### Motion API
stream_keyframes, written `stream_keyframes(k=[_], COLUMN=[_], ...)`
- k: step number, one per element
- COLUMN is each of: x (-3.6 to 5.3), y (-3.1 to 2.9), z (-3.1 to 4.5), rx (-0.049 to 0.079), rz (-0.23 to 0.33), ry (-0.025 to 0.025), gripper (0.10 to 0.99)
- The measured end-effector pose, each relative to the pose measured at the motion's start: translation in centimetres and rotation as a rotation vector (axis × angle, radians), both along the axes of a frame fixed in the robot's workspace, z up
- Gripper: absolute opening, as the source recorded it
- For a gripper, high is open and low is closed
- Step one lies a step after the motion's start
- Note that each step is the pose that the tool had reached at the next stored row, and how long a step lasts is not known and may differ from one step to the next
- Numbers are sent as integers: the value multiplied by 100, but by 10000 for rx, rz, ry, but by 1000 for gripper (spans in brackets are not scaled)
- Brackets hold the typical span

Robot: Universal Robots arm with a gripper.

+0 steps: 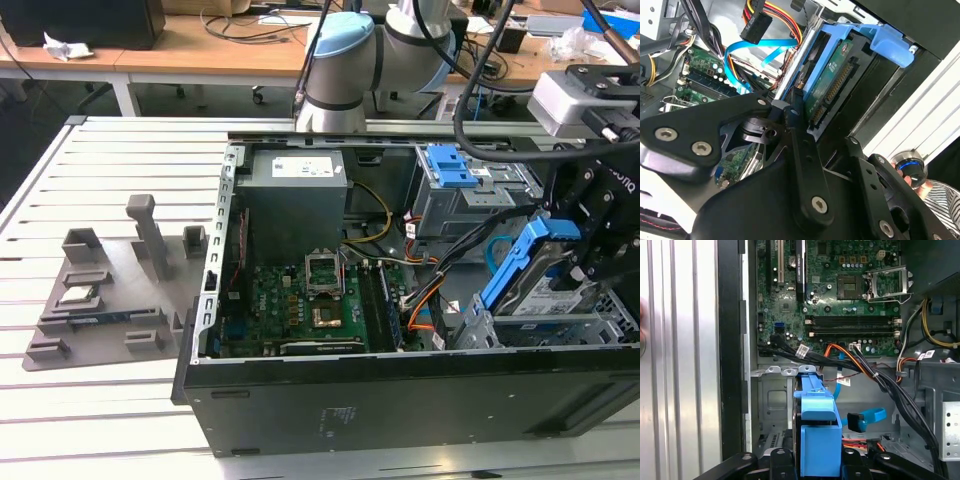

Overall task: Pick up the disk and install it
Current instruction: 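Insert the disk into the insertion slot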

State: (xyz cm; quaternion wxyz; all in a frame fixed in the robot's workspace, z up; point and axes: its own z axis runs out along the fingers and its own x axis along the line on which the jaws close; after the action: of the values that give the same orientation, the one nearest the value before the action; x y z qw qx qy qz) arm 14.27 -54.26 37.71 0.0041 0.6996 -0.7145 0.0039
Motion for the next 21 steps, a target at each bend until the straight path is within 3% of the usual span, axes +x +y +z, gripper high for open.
stream_keyframes(k=[9,10,15,16,18,19,20,21], x=[1,1,0,0,0,0,0,0], y=[0,0,0,0,0,0,0,0], z=[-3,-3,-3,-3,-3,-3,-3,-3], rx=[-9,-12,-17,-18,-20,-22,-23,-24], rz=[1,1,0,0,0,0,0,0], ry=[0,-1,0,0,0,0,0,0], gripper=[369,435,435,420,290,173,110,110])
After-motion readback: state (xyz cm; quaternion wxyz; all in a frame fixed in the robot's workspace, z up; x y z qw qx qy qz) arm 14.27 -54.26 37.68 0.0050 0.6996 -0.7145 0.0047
